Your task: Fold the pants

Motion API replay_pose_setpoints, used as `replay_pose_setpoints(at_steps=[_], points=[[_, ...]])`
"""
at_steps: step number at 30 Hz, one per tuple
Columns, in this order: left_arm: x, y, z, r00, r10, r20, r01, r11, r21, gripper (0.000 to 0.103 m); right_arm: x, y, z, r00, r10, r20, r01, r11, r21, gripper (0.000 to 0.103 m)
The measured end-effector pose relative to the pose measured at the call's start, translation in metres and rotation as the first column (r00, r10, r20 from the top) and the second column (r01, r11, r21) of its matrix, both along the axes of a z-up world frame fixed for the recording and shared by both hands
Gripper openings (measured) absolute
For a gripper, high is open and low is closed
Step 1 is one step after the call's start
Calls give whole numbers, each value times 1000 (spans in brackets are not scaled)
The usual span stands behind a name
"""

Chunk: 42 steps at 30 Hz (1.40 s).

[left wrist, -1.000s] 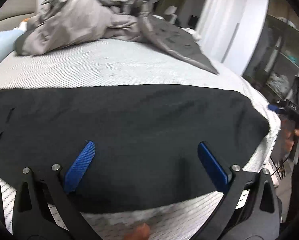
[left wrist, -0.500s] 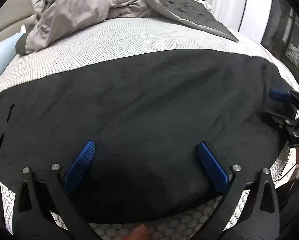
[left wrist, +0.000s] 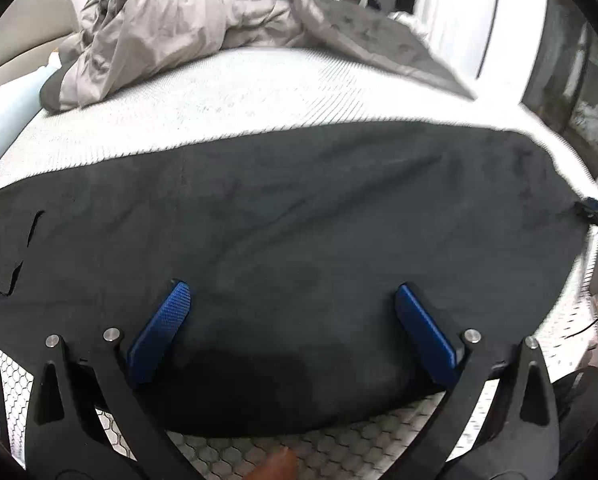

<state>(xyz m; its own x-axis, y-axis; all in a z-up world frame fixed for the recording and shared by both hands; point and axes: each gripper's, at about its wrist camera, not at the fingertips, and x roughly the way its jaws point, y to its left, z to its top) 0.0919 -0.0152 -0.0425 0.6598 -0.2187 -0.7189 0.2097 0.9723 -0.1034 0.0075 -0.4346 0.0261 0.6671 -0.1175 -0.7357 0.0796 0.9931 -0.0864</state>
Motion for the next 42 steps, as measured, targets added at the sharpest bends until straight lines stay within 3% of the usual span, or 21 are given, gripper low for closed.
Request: replay_pose_setpoints(at_steps=[4,8,12,15,19,23,26,28,32,36,38,42], points=[[5,-7,11,999,-35,22,36,998,-53,102,5,37,17,999,30,42,-34,994,100,103],[21,-19,4,1000,0,-25,0,1000,16,102,33,110,8,985,164,-59,-152,975,163,103],[28,-19,-12,997,26,-78,-21,997,71,102,50,200,-6,933,350,-85,-339,933,119,103],[28,-16,-15,997,24,-79,-18,997,74,102,60,228,-22,912,389,-127,-376,920,114,103],[27,-9,-18,996,34,-85,-28,997,69,102,72,205,-30,918,359,-168,-360,933,25,102],[23,-4,-19,996,37,-86,-31,997,73,102,71,106,-20,983,122,-139,-142,979,-148,101],[23,0,-19,995,45,-84,-39,997,69,102,70,27,-13,989,-72,-131,66,997,-49,102],[22,-1,-17,996,53,-78,-47,996,70,102,65,10,-4,983,-135,-126,135,991,-6,102],[19,0,-8,996,49,-71,-48,999,10,102,50,48,19,998,-57,-35,59,996,62,102],[20,-1,8,998,42,-42,-43,999,-24,102,62,111,15,993,84,-81,-77,994,81,102],[25,-6,14,999,26,-35,-26,1000,-16,102,73,155,9,980,168,-103,-164,985,45,102],[39,-15,5,997,3,-77,0,999,45,102,109,200,-11,956,265,-128,-267,964,-3,102]])
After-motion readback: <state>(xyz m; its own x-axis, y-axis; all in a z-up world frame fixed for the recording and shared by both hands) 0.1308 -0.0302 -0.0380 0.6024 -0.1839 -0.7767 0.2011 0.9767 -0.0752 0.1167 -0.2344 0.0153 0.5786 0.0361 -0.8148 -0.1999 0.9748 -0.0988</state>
